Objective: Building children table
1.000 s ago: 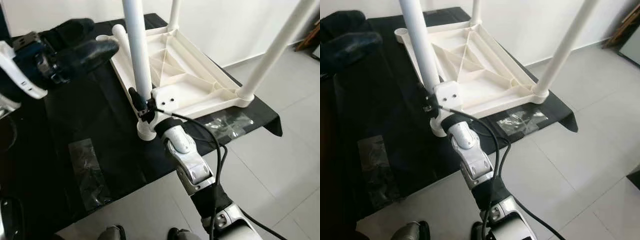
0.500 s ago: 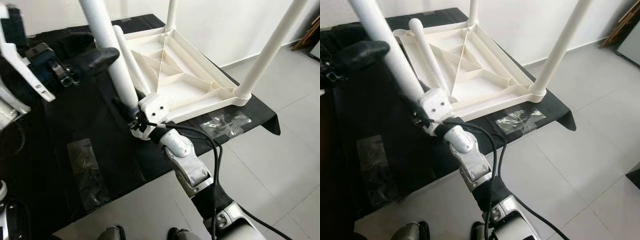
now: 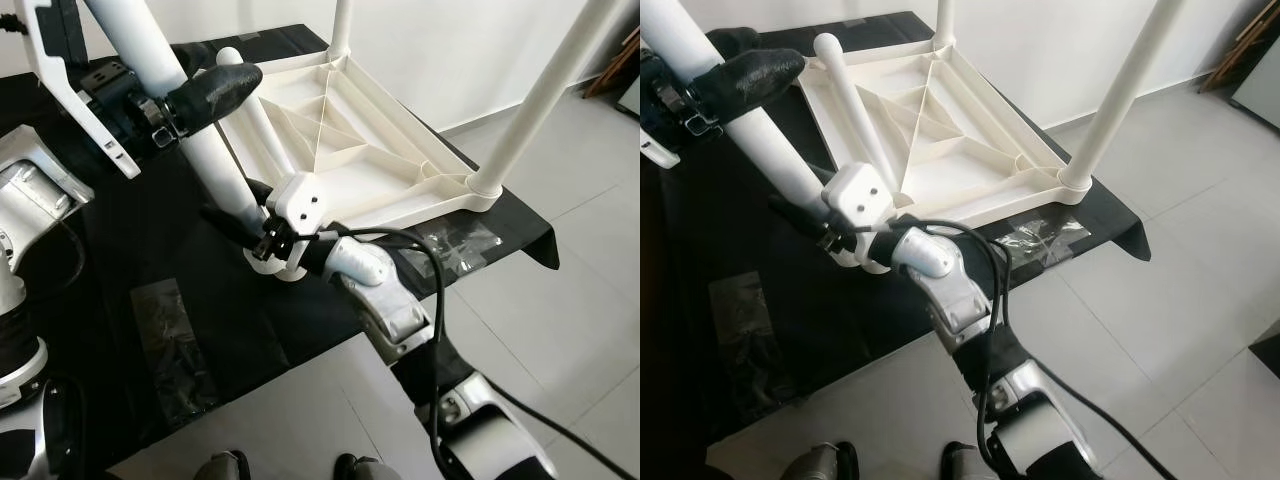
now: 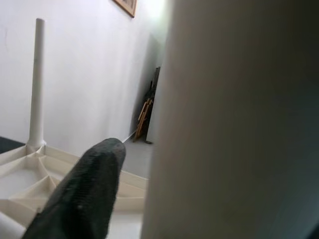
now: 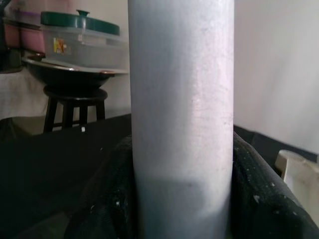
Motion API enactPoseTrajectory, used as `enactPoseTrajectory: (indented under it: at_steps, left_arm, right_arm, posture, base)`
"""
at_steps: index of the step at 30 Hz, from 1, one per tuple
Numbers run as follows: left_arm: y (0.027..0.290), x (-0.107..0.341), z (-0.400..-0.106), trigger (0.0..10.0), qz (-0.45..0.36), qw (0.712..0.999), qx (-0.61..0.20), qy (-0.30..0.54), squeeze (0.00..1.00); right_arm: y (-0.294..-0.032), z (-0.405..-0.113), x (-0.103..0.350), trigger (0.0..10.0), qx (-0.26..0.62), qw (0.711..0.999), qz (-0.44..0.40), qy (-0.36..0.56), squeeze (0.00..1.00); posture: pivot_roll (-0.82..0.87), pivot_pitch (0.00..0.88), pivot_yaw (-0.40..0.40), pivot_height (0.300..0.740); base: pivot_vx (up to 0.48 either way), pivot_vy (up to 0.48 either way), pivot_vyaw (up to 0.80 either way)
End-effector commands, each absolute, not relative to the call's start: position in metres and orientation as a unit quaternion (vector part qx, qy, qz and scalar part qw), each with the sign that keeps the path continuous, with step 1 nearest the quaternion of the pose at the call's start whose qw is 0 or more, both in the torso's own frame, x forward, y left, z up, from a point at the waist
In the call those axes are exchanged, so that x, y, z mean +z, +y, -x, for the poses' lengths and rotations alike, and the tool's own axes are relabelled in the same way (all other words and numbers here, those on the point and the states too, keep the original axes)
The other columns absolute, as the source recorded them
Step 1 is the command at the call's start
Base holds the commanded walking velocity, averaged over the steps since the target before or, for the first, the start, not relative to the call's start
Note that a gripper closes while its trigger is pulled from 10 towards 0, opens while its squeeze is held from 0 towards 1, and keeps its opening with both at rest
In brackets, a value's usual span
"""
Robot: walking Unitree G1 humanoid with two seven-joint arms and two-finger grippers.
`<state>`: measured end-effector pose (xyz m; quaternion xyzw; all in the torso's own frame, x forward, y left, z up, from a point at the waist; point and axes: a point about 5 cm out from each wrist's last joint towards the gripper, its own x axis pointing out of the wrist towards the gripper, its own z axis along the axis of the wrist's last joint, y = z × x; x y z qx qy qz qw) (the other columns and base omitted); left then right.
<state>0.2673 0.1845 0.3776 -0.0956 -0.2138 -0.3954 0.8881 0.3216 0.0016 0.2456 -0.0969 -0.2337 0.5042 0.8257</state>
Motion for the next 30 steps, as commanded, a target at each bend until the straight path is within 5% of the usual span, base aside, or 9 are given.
enactPoseTrajectory:
  at_steps: [1, 18, 19, 20, 21, 23, 29, 30]
  left_arm:
    - [0.179, 0.380, -0.267, 0.0, 0.090, 0.884, -0.405, -0.216, 0.00]
    - [0.183, 0.413, -0.261, 0.0, 0.049, 0.875, -0.380, -0.297, 0.00]
    - [0.181, 0.415, -0.259, 0.0, 0.043, 0.869, -0.394, -0.297, 0.00]
    - [0.181, 0.415, -0.259, 0.0, 0.043, 0.869, -0.394, -0.297, 0.00]
    - [0.176, 0.415, -0.258, 0.0, 0.040, 0.858, -0.421, -0.292, 0.00]
    - [0.160, 0.408, -0.253, 0.0, 0.019, 0.812, -0.524, -0.255, 0.00]
    - [0.139, 0.388, -0.241, 0.0, -0.005, 0.747, -0.640, -0.180, 0.00]
    - [0.134, 0.382, -0.239, 0.0, -0.009, 0.729, -0.666, -0.158, 0.00]
  right_arm:
    - [0.009, -0.320, 0.250, 10.0, 0.525, 0.811, 0.104, -0.236, 0.00]
    - [0.015, -0.324, 0.271, 10.0, 0.531, 0.819, -0.006, -0.219, 0.00]
    - [0.017, -0.321, 0.272, 10.0, 0.560, 0.801, -0.016, -0.209, 0.42]
    - [0.017, -0.321, 0.272, 10.0, 0.560, 0.801, -0.016, -0.209, 0.42]
    - [0.016, -0.318, 0.273, 10.0, 0.599, 0.774, -0.010, -0.204, 1.00]
    - [0.005, -0.311, 0.279, 10.0, 0.693, 0.694, 0.025, -0.196, 1.00]
    - [-0.010, -0.316, 0.288, 10.0, 0.751, 0.637, 0.066, -0.160, 0.99]
    - [-0.011, -0.318, 0.292, 10.0, 0.763, 0.625, 0.066, -0.152, 0.05]
  posture:
    - [-0.03, 0.169, -0.040, 0.740]
    - [-0.03, 0.139, -0.047, 0.740]
    - [-0.03, 0.135, -0.048, 0.740]
    - [-0.03, 0.135, -0.048, 0.740]
    - [-0.03, 0.126, -0.055, 0.740]
    - [-0.03, 0.122, -0.056, 0.740]
    - [-0.04, 0.115, -0.064, 0.740]
    - [-0.05, 0.111, -0.066, 0.740]
  base:
    - [0.000, 0.000, 0.00]
    - [0.000, 0.000, 0.00]
    - [0.000, 0.000, 0.00]
    - [0.000, 0.000, 0.00]
    - [0.000, 0.000, 0.00]
    - [0.000, 0.000, 0.00]
    - [0.000, 0.000, 0.00]
    - [0.000, 0.000, 0.00]
